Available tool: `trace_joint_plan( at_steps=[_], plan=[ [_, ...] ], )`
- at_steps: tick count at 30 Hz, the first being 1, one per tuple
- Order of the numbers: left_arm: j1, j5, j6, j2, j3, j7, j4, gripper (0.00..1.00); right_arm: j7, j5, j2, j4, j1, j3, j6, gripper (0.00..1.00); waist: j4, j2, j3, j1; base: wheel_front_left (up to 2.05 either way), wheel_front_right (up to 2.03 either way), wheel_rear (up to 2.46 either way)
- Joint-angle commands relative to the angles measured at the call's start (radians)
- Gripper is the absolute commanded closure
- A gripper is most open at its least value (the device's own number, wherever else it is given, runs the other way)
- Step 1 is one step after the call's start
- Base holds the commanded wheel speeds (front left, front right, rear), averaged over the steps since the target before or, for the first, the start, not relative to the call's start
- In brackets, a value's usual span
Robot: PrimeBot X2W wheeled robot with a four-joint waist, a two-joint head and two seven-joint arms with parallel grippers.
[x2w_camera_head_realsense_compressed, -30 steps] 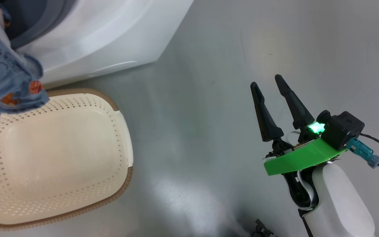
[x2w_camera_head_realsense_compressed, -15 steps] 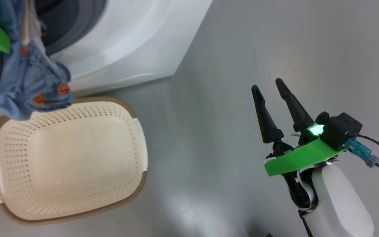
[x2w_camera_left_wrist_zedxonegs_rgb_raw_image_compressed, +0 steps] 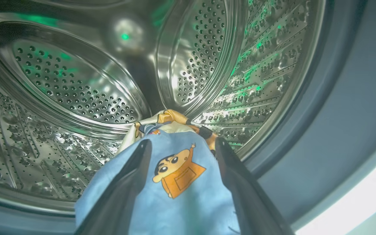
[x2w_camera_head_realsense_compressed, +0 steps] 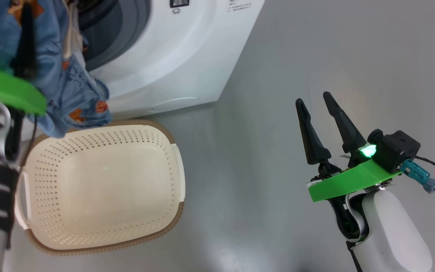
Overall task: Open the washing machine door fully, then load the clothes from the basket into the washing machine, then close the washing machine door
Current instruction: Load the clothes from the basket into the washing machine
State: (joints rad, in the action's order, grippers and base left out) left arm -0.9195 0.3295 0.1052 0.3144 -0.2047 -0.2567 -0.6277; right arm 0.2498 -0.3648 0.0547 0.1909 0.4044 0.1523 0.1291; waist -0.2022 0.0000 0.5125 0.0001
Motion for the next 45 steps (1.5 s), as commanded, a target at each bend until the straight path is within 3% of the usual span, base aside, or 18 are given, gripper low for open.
trace_joint_plan(
  at_steps=[1, 13, 22, 31, 45],
  plan=[
    [0.050, 0.001, -0.008, 0.043, 0.041, -0.005, 0.058, 0.00, 0.012, 0.011, -0.005, -0.020, -0.032, 0.015, 0.002, 0.00, 0.012, 0.0000, -0.016, -0.0001, 0.00, 0.00, 0.00],
    [0.389, 0.024, -0.021, 0.041, 0.141, -0.005, 0.383, 0.00, 0.012, 0.026, -0.005, -0.017, -0.042, 0.003, 0.002, 0.00, 0.042, 0.0000, -0.049, -0.0001, 0.00, 0.00, 0.00],
    [0.610, 0.025, -0.040, -0.011, 0.252, -0.005, 0.562, 0.00, 0.012, 0.039, -0.005, -0.011, -0.048, 0.009, 0.002, 0.00, 0.043, 0.0000, -0.073, -0.0001, 0.00, 0.00, 0.00],
    [0.726, 0.002, -0.021, -0.059, 0.286, -0.005, 0.576, 0.00, 0.012, 0.050, -0.005, -0.005, -0.066, 0.009, 0.002, 0.00, 0.043, 0.0000, -0.093, -0.0001, 0.00, 0.00, 0.00],
    [0.731, -0.017, 0.003, -0.096, 0.299, -0.005, 0.561, 0.00, 0.012, 0.053, -0.005, -0.002, -0.070, 0.005, 0.002, 0.00, 0.046, 0.0000, -0.100, -0.0001, 0.00, 0.00, 0.00]
  ],
)
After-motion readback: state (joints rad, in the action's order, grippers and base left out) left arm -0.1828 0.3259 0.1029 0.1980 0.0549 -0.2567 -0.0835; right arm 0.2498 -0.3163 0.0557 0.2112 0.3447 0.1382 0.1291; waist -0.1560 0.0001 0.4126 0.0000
